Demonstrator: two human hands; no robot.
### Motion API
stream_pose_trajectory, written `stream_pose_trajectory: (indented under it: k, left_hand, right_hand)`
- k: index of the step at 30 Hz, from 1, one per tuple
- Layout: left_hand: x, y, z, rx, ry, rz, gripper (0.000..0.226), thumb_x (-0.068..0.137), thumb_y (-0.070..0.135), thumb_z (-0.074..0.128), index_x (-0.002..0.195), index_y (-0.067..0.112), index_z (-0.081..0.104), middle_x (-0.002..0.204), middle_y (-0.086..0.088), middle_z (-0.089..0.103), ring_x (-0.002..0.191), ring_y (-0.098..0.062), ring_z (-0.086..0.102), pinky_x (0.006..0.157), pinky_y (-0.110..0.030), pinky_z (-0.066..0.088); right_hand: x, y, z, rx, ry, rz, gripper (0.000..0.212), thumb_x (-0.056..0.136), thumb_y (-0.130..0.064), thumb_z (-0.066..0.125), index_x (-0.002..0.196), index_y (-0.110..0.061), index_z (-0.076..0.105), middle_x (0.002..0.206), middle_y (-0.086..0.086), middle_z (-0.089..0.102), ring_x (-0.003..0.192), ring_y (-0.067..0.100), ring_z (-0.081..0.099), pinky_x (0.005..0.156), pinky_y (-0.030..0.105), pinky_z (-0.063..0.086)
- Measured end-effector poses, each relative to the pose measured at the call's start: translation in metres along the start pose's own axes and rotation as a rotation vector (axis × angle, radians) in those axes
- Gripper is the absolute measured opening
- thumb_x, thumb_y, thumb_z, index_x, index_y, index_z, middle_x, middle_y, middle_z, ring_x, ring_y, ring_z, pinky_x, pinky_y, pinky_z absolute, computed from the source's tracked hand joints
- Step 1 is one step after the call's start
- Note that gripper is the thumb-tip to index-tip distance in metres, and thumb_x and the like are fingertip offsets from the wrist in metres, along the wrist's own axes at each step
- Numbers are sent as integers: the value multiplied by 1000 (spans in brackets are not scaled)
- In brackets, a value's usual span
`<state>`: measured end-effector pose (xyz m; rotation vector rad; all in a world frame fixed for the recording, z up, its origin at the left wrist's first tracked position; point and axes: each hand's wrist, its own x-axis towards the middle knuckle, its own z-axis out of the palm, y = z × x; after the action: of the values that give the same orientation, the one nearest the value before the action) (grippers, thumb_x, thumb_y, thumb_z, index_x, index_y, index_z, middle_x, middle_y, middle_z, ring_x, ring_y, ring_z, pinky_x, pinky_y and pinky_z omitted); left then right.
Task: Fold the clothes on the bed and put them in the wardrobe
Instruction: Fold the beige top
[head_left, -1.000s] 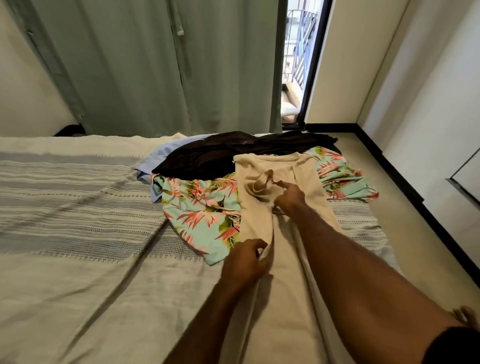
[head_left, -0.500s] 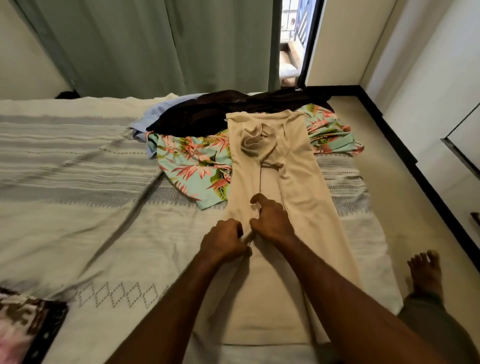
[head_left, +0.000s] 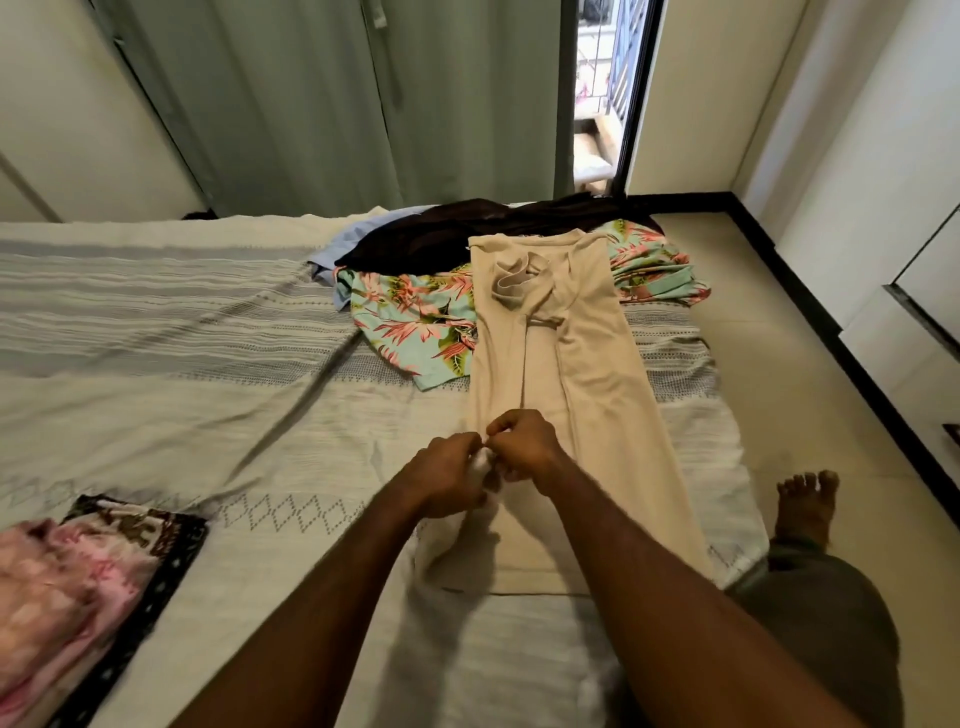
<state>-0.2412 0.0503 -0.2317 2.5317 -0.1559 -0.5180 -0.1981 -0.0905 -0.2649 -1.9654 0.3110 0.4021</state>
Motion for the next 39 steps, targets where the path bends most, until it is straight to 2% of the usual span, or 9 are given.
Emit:
stream_pose_trajectory:
  k: [7, 12, 15, 18, 21, 24, 29, 36, 39]
  left_hand:
    - [-15, 33, 12, 217, -214, 27, 66, 76, 13, 83, 130, 32, 50, 110, -7, 65, 87, -23, 66, 71, -37, 59]
    - [-38, 62, 19, -346, -601, -63, 59, 86, -2, 75, 129, 28, 48, 114, -20, 68, 75, -31, 74, 68, -40, 63]
    - [-33, 48, 24, -241, -493, 2, 39, 91, 7, 72, 124, 21, 57, 101, -13, 74, 72, -23, 73, 60, -30, 59]
    - [-19, 16, 30, 113, -207, 126, 23, 94, 8, 66, 113, 20, 66, 104, -8, 70, 83, -20, 68, 66, -24, 52]
    - [-17, -19, 35, 566, -29, 233, 48, 93, 6, 58, 134, 32, 57, 134, -5, 52, 118, -22, 52, 87, -35, 45]
    - [-22, -42, 35, 866, -21, 354, 70, 94, 9, 57, 153, 40, 34, 163, -7, 22, 143, -28, 32, 99, -43, 40]
    - [-19, -47, 40, 963, 58, 557, 98, 60, 4, 85, 145, 36, 45, 153, -11, 48, 129, -29, 58, 70, -40, 55]
    - [-16, -63, 47, 835, -55, 594, 95, 89, 25, 50, 145, 65, -15, 164, 9, 14, 150, -16, 24, 88, -35, 40]
    - [-13, -69, 45, 722, -136, 592, 100, 91, 21, 52, 132, 79, -18, 163, 17, 3, 151, -10, 6, 93, -33, 29]
  right_hand:
    - [-19, 27, -48, 129, -9, 2, 46, 77, 15, 56, 110, -14, 68, 104, 12, 61, 76, 31, 69, 62, 44, 63]
    - [-32, 34, -70, -206, -92, -107, 69, 71, 16, 62, 133, -15, 60, 112, 10, 60, 72, 27, 66, 54, 31, 57]
    - [-38, 47, -81, -442, -131, -126, 51, 78, 9, 68, 122, -16, 68, 113, 11, 63, 83, 27, 69, 54, 27, 54]
    - [-41, 73, -108, -491, 1, -330, 27, 83, -6, 75, 108, -19, 74, 114, 5, 66, 98, 18, 65, 73, 18, 47]
    - [-46, 102, -145, -646, 16, -484, 22, 90, -26, 73, 112, -28, 72, 122, 0, 66, 110, 17, 61, 92, 29, 52]
    - [-50, 133, -179, -954, -87, -520, 41, 100, -25, 57, 140, -34, 57, 154, -2, 47, 141, 19, 43, 113, 42, 38]
    - [-41, 171, -194, -1182, -277, -582, 92, 88, -20, 68, 156, -47, 12, 168, -5, 6, 154, 15, 1, 125, 42, 15]
    - [-49, 182, -206, -1058, -310, -694, 84, 78, -36, 32, 147, -67, -6, 168, -3, 2, 155, 19, -6, 123, 46, 1]
    - [-53, 179, -204, -1089, -328, -675, 74, 78, -47, 23, 150, -58, 17, 166, -13, 1, 154, 13, -9, 122, 43, -1]
